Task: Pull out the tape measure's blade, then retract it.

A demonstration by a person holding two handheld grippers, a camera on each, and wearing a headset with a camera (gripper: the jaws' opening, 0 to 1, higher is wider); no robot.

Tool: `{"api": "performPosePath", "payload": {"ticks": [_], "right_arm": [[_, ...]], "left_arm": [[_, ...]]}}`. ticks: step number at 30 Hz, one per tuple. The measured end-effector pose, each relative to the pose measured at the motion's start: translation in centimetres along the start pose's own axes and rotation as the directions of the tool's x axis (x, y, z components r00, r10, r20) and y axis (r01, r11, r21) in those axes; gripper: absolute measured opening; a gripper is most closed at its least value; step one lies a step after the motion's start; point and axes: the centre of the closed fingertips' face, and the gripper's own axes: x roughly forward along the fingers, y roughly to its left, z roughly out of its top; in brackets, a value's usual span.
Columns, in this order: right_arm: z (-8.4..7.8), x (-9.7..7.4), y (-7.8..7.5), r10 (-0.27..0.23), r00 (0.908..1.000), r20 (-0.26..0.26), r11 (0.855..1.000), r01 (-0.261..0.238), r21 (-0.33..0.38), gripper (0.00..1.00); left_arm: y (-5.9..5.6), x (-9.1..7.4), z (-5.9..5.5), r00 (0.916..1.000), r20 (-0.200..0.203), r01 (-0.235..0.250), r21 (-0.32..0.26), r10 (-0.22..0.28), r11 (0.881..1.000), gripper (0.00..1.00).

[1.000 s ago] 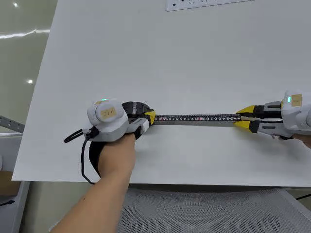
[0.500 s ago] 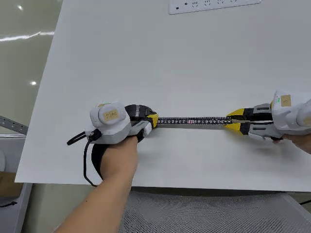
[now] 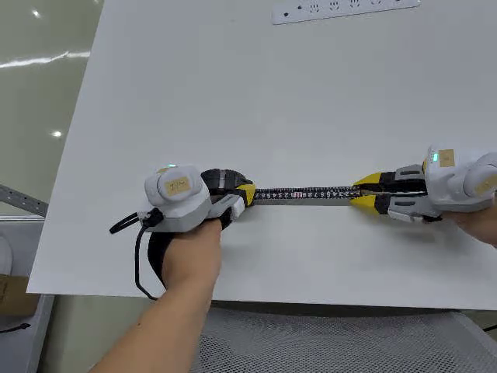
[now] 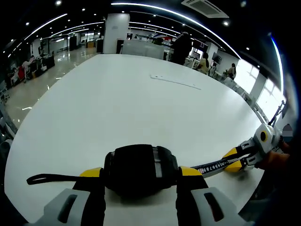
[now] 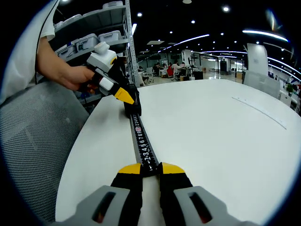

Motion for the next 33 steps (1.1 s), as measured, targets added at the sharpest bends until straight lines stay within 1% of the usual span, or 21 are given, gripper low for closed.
{"api": "performPosePath", "payload": {"ticks": [6,8,10,14,16,20,25,33], "right_arm": [[0.7,1.2,0.6,0.022,0.9997,0.008,1.0,-0.022,-0.004,0.11],[1.6,1.7,0.8,0.034,0.999,0.029,0.999,-0.034,0.002,0.11],[1.8,2.5,1.1,0.05,0.9987,0.013,0.999,-0.05,-0.021,0.11],[2.1,3.6,1.1,0.059,0.9982,0.009,0.998,-0.058,-0.024,0.11],[2.6,4.1,1.2,0.065,0.9977,0.021,0.998,-0.064,-0.026,0.11],[3.0,5.1,1.6,0.076,0.9968,0.024,0.997,-0.075,-0.026,0.11],[3.4,6.0,1.8,0.081,0.9962,0.03,0.996,-0.081,-0.021,0.11],[4.0,7.0,1.9,0.098,0.9947,0.034,0.995,-0.096,-0.033,0.11]], "left_arm": [[0.0,0.0,0.0,1.0,-0.004,0.002,-0.006,-0.002,1.0,0.57],[0.0,-0.1,0.0,1.0,-0.001,0.005,-0.015,-0.005,1.0,0.57],[0.0,0.0,0.0,1.0,-0.003,0.003,-0.006,-0.003,1.0,0.57],[-0.1,-0.1,0.1,1.0,-0.003,0.004,-0.013,-0.004,1.0,0.57],[-0.1,-0.2,0.0,1.0,-0.005,0.006,-0.016,-0.006,1.0,0.57],[-0.1,-0.2,0.0,1.0,-0.005,0.007,-0.017,-0.007,1.0,0.57],[-0.1,-0.3,0.1,0.9999,-0.004,0.011,-0.026,-0.011,1.0,0.57],[0.0,-0.3,0.1,0.9999,-0.002,0.016,-0.041,-0.016,0.999,0.57]]}}
